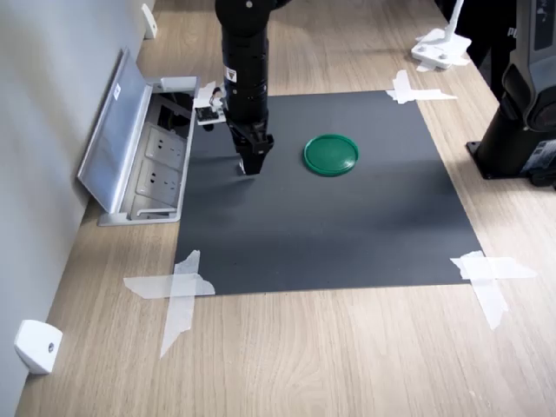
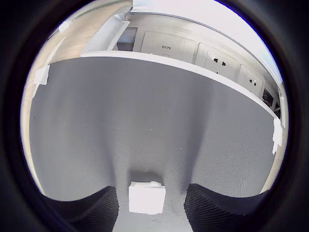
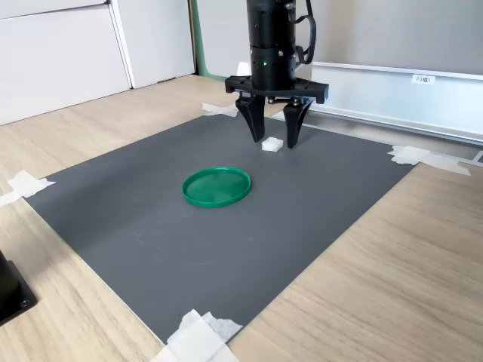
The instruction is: Grasp a white terminal and put it on the green lid.
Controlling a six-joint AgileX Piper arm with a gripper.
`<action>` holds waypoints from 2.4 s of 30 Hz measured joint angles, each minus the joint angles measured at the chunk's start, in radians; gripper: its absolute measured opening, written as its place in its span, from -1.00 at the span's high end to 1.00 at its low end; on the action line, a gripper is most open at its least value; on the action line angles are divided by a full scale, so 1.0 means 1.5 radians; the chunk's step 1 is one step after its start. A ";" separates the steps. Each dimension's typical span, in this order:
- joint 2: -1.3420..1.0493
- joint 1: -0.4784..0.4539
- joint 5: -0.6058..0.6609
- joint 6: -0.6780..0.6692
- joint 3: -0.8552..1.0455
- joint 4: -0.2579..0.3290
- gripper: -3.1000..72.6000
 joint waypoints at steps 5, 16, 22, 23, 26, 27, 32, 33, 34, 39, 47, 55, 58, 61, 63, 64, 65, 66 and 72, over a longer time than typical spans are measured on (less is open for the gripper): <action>0.011 0.000 0.002 -0.006 0.000 -0.001 -0.57; 0.011 0.000 -0.004 -0.035 -0.001 -0.001 0.19; 0.010 0.000 -0.005 -0.059 -0.007 0.004 0.21; 0.007 0.000 -0.004 -0.069 -0.009 0.006 0.21; -0.014 0.000 0.012 -0.119 -0.027 0.020 0.21; -0.024 0.000 0.020 -0.138 -0.033 0.025 0.21; -0.108 0.000 0.079 -0.254 -0.043 0.032 0.21; -0.127 0.000 0.091 -0.267 -0.036 0.029 0.21; -0.147 0.000 0.100 -0.279 -0.024 0.025 0.21; -0.239 0.000 0.107 -0.317 0.074 0.015 0.21; -0.323 0.000 0.085 -0.339 0.234 -0.001 0.21; -0.338 0.000 0.040 -0.337 0.337 -0.058 0.21; -0.338 0.000 0.020 -0.334 0.348 -0.070 0.21; -0.338 0.000 -0.011 -0.327 0.352 -0.076 0.21; -0.335 0.000 -0.024 -0.325 0.352 -0.077 0.21; -0.331 0.000 -0.025 -0.325 0.352 -0.077 0.21; -0.325 0.000 -0.026 -0.324 0.352 -0.078 0.21; -0.318 0.000 -0.028 -0.322 0.352 -0.078 0.21; -0.275 0.000 -0.049 -0.308 0.352 -0.089 0.21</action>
